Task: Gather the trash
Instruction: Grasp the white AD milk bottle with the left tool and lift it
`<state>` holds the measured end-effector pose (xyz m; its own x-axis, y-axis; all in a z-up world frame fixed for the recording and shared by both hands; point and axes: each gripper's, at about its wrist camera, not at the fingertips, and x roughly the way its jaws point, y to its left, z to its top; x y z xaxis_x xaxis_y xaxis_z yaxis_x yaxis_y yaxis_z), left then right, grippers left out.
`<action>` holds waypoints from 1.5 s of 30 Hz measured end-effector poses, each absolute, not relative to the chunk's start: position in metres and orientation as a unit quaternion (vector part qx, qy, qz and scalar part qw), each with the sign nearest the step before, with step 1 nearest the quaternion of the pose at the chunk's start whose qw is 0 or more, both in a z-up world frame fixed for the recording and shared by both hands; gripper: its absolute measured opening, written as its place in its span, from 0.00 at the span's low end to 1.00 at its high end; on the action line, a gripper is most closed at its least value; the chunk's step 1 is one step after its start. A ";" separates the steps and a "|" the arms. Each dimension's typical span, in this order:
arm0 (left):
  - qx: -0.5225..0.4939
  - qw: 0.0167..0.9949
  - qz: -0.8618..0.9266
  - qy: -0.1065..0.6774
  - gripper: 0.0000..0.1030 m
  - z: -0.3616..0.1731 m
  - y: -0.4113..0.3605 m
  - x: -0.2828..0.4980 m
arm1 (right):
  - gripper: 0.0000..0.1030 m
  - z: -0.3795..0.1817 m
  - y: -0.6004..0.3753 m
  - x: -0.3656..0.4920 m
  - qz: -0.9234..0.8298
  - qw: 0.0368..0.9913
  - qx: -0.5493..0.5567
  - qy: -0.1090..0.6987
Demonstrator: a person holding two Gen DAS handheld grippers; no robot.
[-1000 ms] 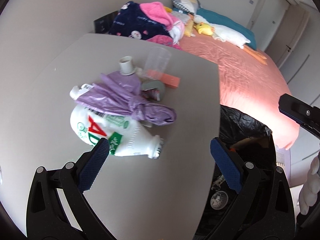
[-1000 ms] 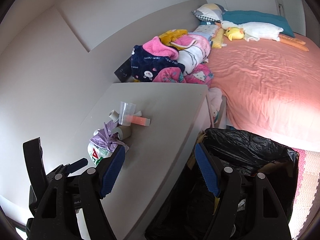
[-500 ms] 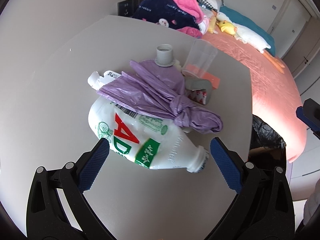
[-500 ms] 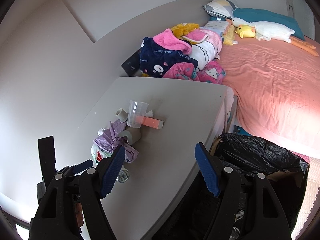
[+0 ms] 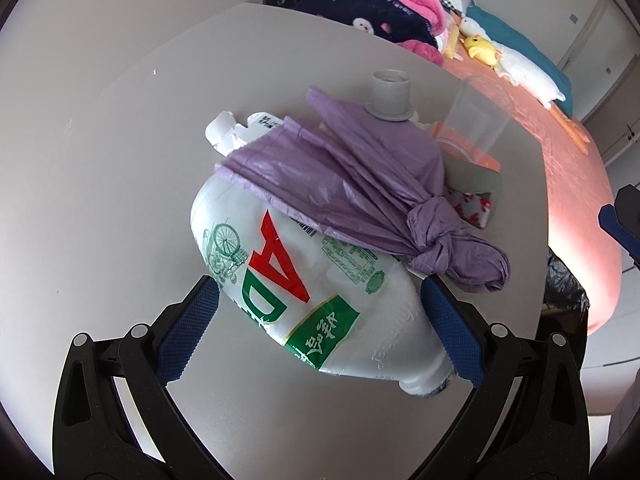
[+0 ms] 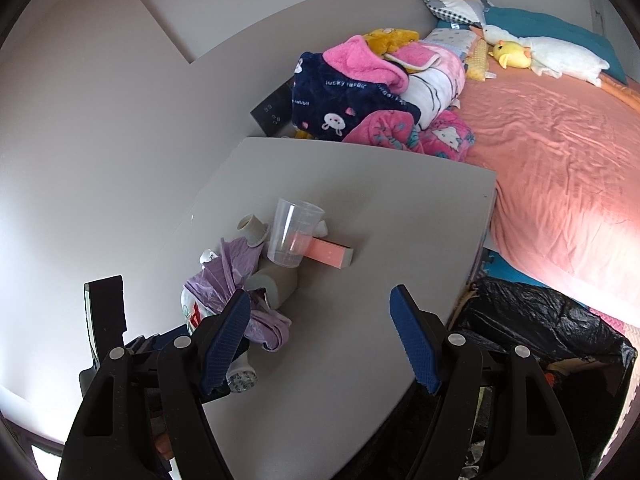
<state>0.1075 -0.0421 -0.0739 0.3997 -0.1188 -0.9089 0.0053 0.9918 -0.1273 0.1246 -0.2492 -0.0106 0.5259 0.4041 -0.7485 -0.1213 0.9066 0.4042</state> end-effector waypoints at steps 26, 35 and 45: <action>-0.051 0.848 -0.011 0.528 0.81 -0.073 0.010 0.098 | 0.71 -0.057 -0.219 0.163 0.140 0.845 0.180 0.484; -0.058 0.851 -0.016 0.522 0.69 -0.070 0.020 0.087 | 0.71 -0.060 -0.234 0.162 0.130 0.845 0.185 0.484; -0.060 0.866 -0.022 0.495 0.69 -0.058 0.022 0.076 | 0.72 -0.070 -0.246 0.167 0.131 0.829 0.227 0.494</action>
<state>0.0755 0.0218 -0.0576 0.5080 -0.0984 -0.8557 -0.0213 0.9917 -0.1267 0.1669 -0.2461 -0.0699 0.4786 0.4411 -0.7592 0.0072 0.8626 0.5058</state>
